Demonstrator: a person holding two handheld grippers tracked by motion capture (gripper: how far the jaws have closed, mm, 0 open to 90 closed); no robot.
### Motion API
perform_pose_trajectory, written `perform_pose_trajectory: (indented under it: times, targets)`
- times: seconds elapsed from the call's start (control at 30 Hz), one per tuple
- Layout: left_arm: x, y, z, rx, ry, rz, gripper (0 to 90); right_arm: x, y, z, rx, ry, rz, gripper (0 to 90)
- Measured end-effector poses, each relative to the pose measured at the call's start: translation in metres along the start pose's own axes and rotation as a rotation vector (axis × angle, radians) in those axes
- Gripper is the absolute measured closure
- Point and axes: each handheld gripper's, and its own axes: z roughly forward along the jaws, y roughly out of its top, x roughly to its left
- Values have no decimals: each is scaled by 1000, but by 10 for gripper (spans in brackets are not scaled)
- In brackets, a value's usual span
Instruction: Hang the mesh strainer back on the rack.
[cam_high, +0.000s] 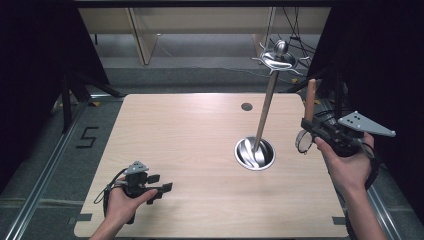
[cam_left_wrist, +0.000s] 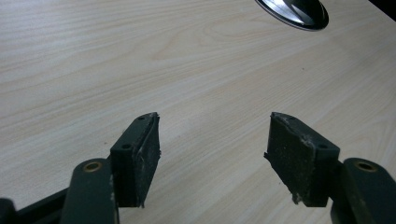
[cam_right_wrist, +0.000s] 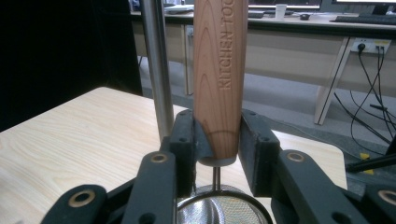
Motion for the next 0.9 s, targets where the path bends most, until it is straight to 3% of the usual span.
perform_pose_trajectory:
  times: [0.27, 0.4, 0.63, 0.9]
  targets:
    - [0, 0, 0, -6, 1, 4, 339, 2, 5, -2, -12, -1, 9, 698]
    - [0, 0, 0, -6, 1, 5, 339, 1, 9, -1, -20, 5, -21, 698]
    - [0, 0, 0, -7, 2, 4, 339, 4, 13, -3, -29, 4, 1, 698]
    - [0, 0, 0, -8, 2, 4, 339, 5, 17, -2, -41, 15, -24, 698]
